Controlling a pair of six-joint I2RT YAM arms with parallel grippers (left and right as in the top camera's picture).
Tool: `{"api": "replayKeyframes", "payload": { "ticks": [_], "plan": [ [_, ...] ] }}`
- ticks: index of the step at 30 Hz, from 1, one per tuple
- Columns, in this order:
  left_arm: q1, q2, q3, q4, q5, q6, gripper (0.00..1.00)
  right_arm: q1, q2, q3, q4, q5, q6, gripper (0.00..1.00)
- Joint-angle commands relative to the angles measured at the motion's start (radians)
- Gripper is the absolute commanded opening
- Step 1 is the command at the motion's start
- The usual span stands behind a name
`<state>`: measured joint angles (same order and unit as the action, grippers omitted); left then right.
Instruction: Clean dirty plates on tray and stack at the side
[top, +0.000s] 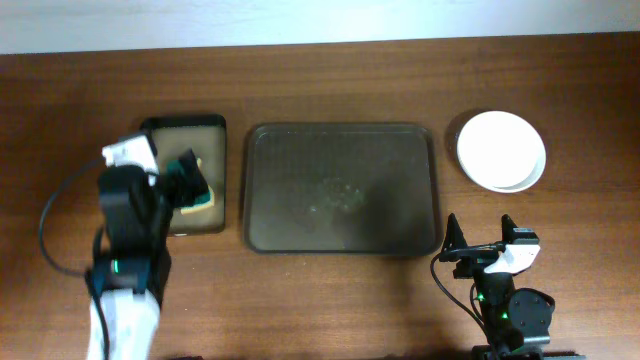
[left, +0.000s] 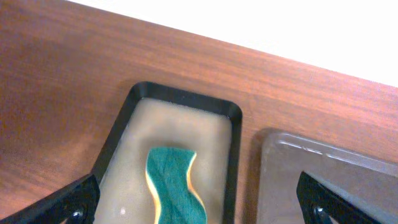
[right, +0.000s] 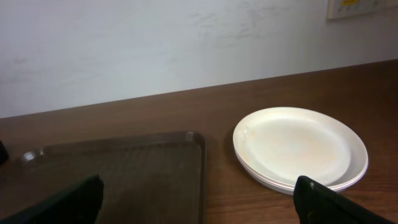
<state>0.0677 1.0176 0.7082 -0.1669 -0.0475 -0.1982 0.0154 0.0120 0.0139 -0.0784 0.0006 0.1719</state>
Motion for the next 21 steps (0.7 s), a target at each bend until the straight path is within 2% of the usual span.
{"api": "replayKeyframes", "payload": {
  "ticks": [1, 5, 8, 12, 17, 21],
  "plan": [
    [0.002, -0.294, -0.224, 0.100, 0.064, 0.029, 0.99, -0.003, -0.008, -0.008, -0.003, 0.012, -0.010, 0.98],
    [0.003, -0.559, -0.409, 0.209, 0.083, 0.029, 0.99, -0.003, -0.009, -0.008, -0.003, 0.012, -0.010, 0.98],
    [0.003, -0.684, -0.505, 0.265, 0.098, 0.029, 0.99, -0.003, -0.009, -0.008, -0.003, 0.012, -0.010, 0.98],
    [0.003, -0.748, -0.576, 0.300, 0.155, 0.029, 0.99, -0.003, -0.009, -0.008, -0.003, 0.012, -0.010, 0.98],
    [0.003, -0.837, -0.691, 0.395, 0.160, 0.037, 0.99, -0.003, -0.009, -0.008, -0.003, 0.012, -0.010, 0.98],
    [-0.003, -0.869, -0.699, 0.376, 0.157, 0.080, 0.99, -0.003, -0.009, -0.008, -0.003, 0.012, -0.010, 0.98]
  ]
}}
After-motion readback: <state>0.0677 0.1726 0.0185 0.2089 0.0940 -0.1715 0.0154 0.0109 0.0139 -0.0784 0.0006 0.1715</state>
